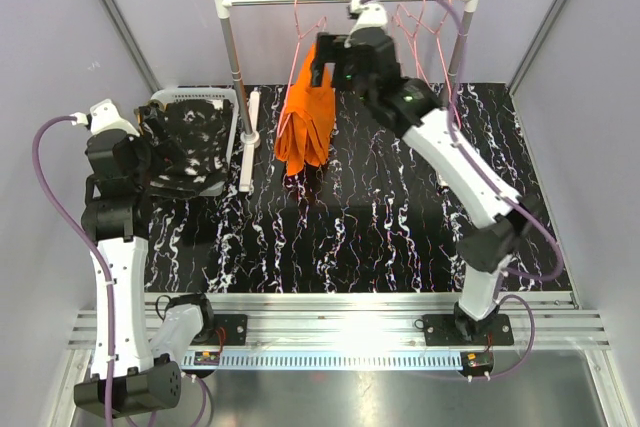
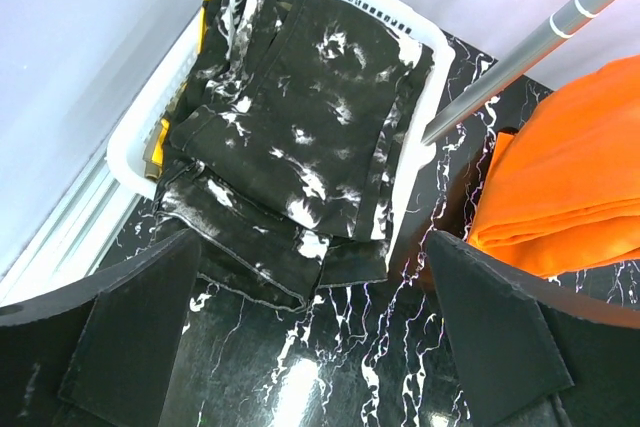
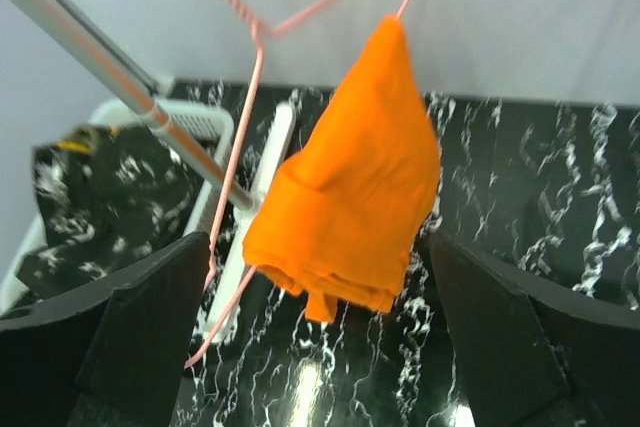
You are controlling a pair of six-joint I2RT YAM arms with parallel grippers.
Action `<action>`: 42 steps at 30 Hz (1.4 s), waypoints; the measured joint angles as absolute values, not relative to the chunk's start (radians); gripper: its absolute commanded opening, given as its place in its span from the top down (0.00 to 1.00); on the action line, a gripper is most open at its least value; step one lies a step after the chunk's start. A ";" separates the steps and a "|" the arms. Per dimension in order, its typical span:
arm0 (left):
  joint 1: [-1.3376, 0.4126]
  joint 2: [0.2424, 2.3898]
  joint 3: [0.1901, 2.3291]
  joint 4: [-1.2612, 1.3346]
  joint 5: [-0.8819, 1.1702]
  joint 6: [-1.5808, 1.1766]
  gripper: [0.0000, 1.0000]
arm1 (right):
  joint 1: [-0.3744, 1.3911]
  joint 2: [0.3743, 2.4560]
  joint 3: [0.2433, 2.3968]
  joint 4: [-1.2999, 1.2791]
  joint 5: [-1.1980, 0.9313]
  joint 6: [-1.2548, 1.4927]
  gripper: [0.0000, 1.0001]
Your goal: Remove the trousers from the hanger
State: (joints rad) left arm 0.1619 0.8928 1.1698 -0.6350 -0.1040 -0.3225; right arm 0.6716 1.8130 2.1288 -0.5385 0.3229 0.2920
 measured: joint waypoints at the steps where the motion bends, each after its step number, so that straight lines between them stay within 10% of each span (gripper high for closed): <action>1: 0.162 0.893 1.170 -0.633 -0.102 -0.323 0.01 | 0.691 1.852 2.157 -0.553 0.338 0.298 0.01; 9: 0.162 0.893 1.168 -0.633 -0.063 -0.322 0.01 | 0.787 2.172 2.473 -0.710 0.412 0.333 0.16; 13: 0.161 0.893 1.164 -0.629 -0.048 -0.322 0.01 | 0.789 2.241 2.526 -0.753 0.456 0.328 0.52; 22: 0.161 0.892 1.151 -0.623 0.002 -0.322 0.01 | 0.772 2.202 2.405 -0.722 0.474 0.311 1.00; 42: -0.102 0.930 1.151 -0.563 0.161 -0.315 0.01 | 0.728 2.116 2.369 -0.694 0.411 0.192 1.00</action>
State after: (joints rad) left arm -0.1017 0.9302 1.1507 -0.5632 0.1612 -0.3145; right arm 0.7284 2.1159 2.3688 -0.6945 0.4107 0.1917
